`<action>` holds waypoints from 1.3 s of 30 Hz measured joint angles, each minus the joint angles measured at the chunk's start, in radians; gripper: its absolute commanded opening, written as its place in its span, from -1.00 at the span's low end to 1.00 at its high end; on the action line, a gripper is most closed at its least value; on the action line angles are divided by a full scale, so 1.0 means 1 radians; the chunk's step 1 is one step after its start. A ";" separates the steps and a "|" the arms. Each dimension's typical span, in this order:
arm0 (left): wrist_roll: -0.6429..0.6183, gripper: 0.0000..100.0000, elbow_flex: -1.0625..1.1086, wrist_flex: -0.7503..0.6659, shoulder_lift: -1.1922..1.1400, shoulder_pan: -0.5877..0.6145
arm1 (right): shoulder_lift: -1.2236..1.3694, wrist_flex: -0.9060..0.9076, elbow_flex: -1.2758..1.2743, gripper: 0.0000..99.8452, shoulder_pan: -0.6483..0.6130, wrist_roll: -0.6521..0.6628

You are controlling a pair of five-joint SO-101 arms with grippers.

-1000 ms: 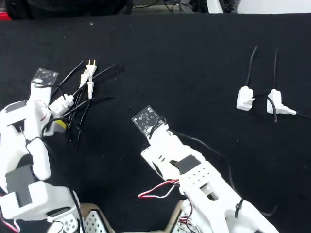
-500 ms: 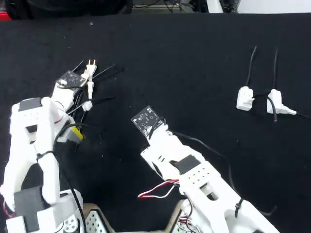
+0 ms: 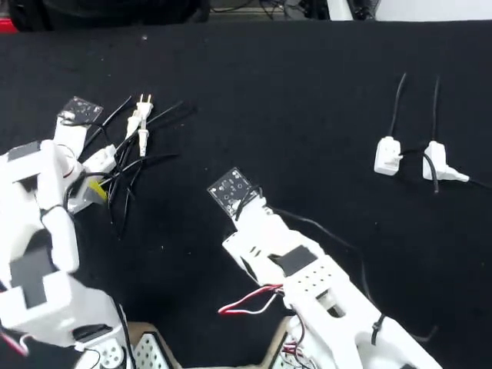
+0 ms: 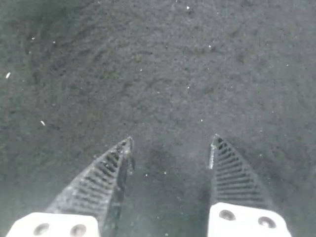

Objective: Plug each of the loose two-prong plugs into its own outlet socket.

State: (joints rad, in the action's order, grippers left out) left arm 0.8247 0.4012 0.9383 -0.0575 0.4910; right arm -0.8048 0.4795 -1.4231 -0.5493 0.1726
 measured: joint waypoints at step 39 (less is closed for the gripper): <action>0.063 -0.94 -0.132 0.460 0.183 -0.068 | 0.000 0.000 0.000 -0.54 0.071 0.000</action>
State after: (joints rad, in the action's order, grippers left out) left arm 0.8876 0.2693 1.3986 0.1250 0.4235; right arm -0.8048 0.4795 -1.4231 -0.4787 0.1726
